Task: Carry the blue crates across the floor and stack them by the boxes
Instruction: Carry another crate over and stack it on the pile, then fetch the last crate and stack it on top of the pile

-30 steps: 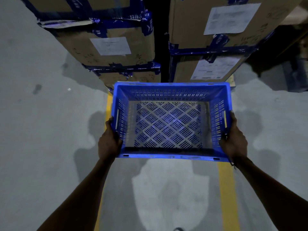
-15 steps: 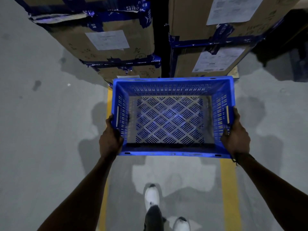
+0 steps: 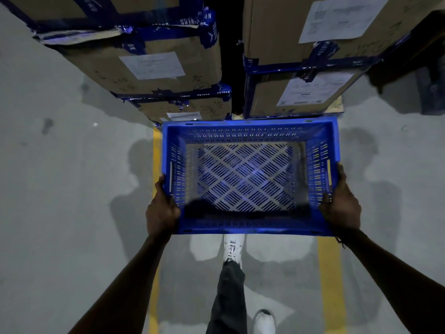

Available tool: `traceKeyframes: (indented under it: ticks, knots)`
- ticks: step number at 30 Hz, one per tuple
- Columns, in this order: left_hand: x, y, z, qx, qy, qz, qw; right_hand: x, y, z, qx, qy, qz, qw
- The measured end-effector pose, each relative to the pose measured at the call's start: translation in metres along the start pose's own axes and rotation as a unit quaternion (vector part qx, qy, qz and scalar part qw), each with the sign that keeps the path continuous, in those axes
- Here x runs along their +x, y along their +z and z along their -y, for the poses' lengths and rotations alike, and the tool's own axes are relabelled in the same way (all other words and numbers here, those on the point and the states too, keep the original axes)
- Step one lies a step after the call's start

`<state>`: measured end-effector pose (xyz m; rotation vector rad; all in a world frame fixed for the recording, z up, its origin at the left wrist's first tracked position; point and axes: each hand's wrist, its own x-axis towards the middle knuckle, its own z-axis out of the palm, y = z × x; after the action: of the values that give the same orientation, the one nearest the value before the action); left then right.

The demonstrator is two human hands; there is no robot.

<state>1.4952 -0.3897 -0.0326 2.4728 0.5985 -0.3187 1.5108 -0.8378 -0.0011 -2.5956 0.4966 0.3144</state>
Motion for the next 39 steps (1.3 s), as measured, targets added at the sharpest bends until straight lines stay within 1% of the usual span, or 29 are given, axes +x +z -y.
traceKeyframes:
  ticks: [2, 5, 7, 10, 11, 14, 17, 21, 24, 27, 30, 32, 34, 35, 37, 39]
  knots:
    - [-0.004, -0.004, -0.005, 0.001, -0.006, 0.006, 1.0, 0.001, 0.001, -0.003, -0.01, -0.004, -0.003, 1.0]
    - [-0.006, -0.014, -0.012, 0.018, -0.02, 0.042, 0.999, 0.001, 0.004, -0.007, -0.034, -0.008, 0.007, 0.999]
    - [-0.006, -0.024, -0.018, 0.081, -0.02, 0.086, 0.993, 0.002, 0.001, -0.005, -0.047, -0.004, 0.024, 0.999]
    - [-0.008, -0.045, -0.037, 0.174, -0.014, 0.15, 0.973, -0.002, -0.019, 0.004, -0.064, 0.026, 0.082, 0.994]
    - [-0.01, -0.054, -0.045, 0.19, -0.019, 0.163, 0.968, -0.006, -0.028, 0.01, -0.064, 0.034, 0.088, 0.993]
    - [-0.019, -0.086, -0.073, 0.225, -0.012, 0.175, 0.958, -0.029, -0.062, 0.034, -0.05, 0.065, 0.062, 0.995]
    - [-0.037, -0.119, -0.108, 0.203, 0.032, 0.162, 0.965, -0.071, -0.096, 0.052, 0.004, 0.064, 0.053, 0.997]
    - [-0.066, -0.153, -0.152, 0.134, 0.101, 0.184, 0.968, -0.139, -0.138, 0.059, 0.067, 0.085, 0.035, 0.994]
    - [-0.091, -0.167, -0.177, 0.089, 0.151, 0.192, 0.966, -0.198, -0.16, 0.053, 0.105, 0.105, 0.005, 0.989]
    - [-0.127, -0.173, -0.203, 0.068, 0.198, 0.22, 0.953, -0.26, -0.174, 0.037, 0.149, 0.143, -0.028, 0.978]
    - [-0.16, -0.167, -0.216, 0.054, 0.239, 0.253, 0.936, -0.33, -0.18, 0.018, 0.193, 0.206, -0.071, 0.957]
    - [-0.188, -0.153, -0.224, 0.034, 0.279, 0.264, 0.923, -0.381, -0.181, 0.003, 0.216, 0.241, -0.121, 0.938]
    - [-0.226, -0.145, -0.239, 0.016, 0.341, 0.265, 0.902, -0.435, -0.175, -0.01, 0.238, 0.28, -0.173, 0.914]
    - [-0.247, -0.141, -0.246, 0.018, 0.357, 0.282, 0.891, -0.464, -0.17, -0.015, 0.248, 0.297, -0.196, 0.901]
    - [-0.293, -0.132, -0.257, 0.066, 0.379, 0.332, 0.861, -0.528, -0.155, -0.025, 0.27, 0.335, -0.241, 0.87]
    - [-0.336, -0.116, -0.26, 0.097, 0.45, 0.367, 0.808, -0.596, -0.135, -0.03, 0.289, 0.383, -0.283, 0.831]
